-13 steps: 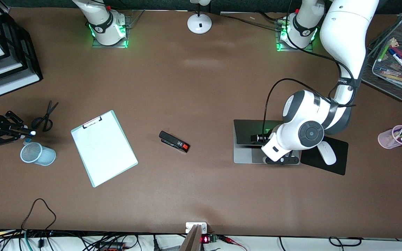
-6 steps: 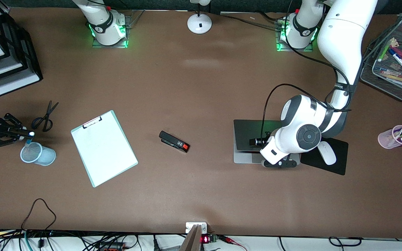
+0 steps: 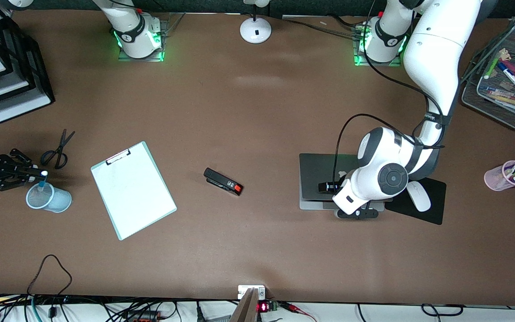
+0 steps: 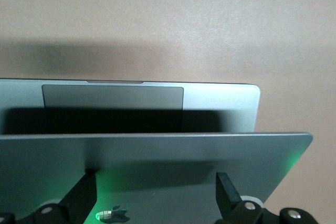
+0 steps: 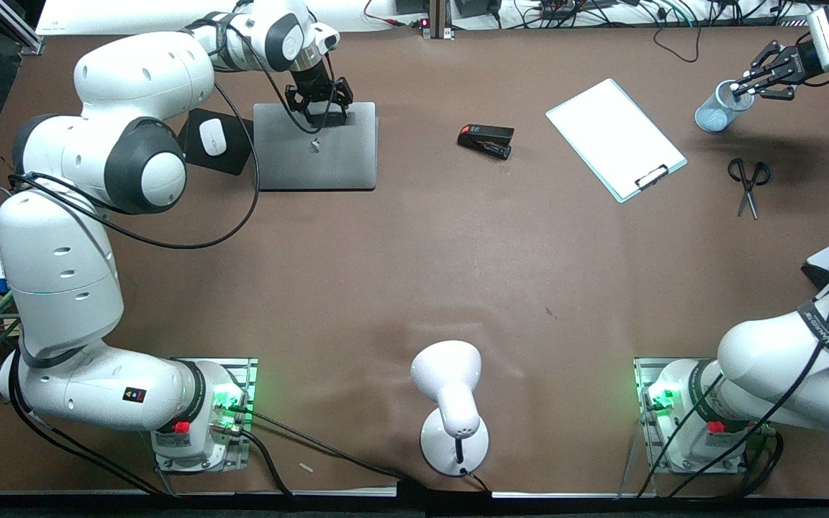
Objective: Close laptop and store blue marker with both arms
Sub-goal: 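Push the laptop lid down with the left gripper while the right gripper holds the marker, then drop the marker into the light blue cup while the left gripper rises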
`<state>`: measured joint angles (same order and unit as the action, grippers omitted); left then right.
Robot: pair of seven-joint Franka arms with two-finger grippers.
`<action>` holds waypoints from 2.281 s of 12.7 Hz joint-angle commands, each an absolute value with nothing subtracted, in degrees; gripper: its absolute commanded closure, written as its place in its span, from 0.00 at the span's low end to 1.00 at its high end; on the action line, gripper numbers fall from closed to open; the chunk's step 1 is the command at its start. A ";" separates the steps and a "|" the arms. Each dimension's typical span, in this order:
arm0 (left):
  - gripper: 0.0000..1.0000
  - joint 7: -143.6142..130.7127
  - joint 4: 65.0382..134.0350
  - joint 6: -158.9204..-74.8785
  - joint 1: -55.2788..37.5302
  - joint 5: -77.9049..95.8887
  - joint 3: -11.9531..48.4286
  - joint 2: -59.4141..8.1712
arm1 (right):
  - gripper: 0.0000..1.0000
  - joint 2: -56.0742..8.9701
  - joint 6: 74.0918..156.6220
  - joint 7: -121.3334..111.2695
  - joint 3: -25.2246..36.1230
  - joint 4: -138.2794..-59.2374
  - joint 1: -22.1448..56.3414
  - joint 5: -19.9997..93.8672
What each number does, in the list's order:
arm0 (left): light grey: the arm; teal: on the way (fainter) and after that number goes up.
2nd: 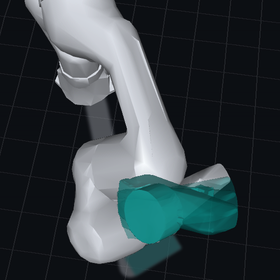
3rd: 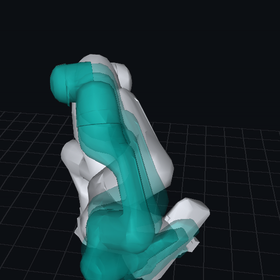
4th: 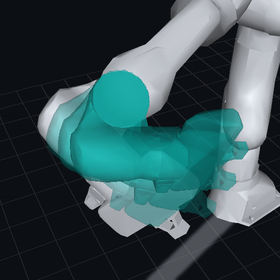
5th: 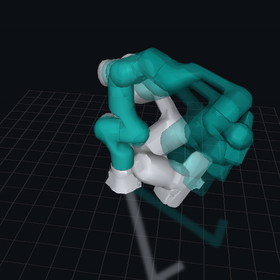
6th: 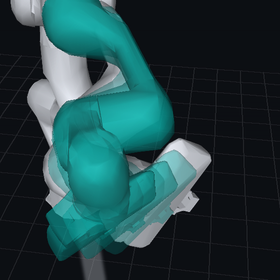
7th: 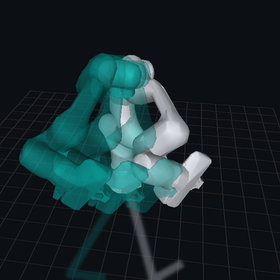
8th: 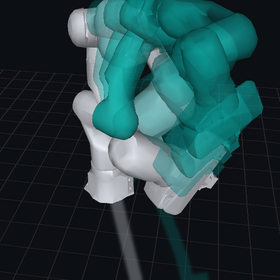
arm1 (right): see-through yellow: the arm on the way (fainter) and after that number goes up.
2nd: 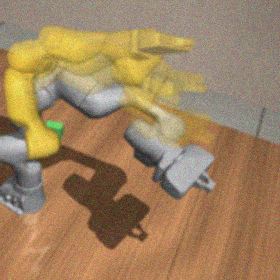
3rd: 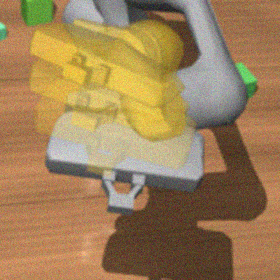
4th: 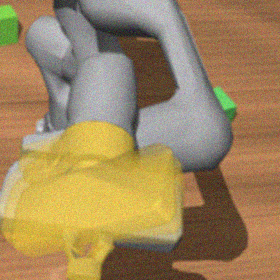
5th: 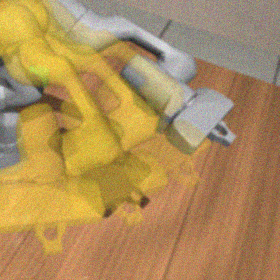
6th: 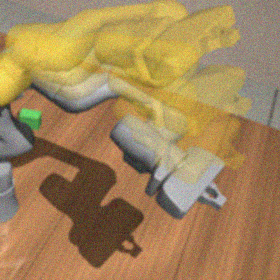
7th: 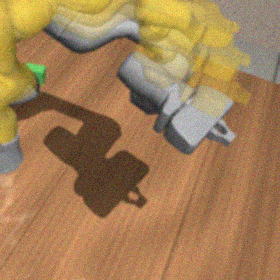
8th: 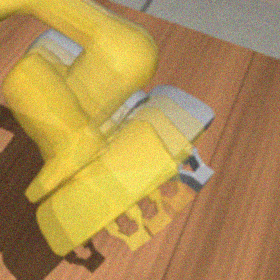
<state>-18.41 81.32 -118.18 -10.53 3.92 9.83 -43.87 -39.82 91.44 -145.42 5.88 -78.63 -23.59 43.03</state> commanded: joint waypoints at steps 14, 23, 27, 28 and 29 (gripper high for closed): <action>0.00 -15.12 79.45 -120.51 -9.84 4.57 8.88 -45.11 | 0.90 -44.82 89.47 -151.96 4.39 -73.74 -27.16 44.99; 0.00 -15.03 79.45 -96.97 -9.76 -5.97 6.59 -27.00 | 0.32 -47.46 90.26 -154.61 4.83 -72.33 -27.77 49.04; 0.00 -14.33 79.71 -92.30 -5.81 -5.98 6.94 -19.09 | 0.00 -47.46 90.26 -150.04 5.01 -72.77 -28.56 49.04; 0.00 -14.33 80.06 -90.89 -5.80 -5.98 6.94 -17.16 | 0.00 -47.11 89.74 -148.12 5.10 -72.69 -28.56 48.69; 0.00 -14.24 80.68 -90.53 -5.71 -5.80 6.94 -14.70 | 0.00 -46.50 89.48 -145.14 5.18 -72.77 -28.48 48.00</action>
<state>-15.23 78.12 -91.64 -6.00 -5.03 6.58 -19.50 -46.79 90.82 -149.59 5.43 -74.00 -27.92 48.04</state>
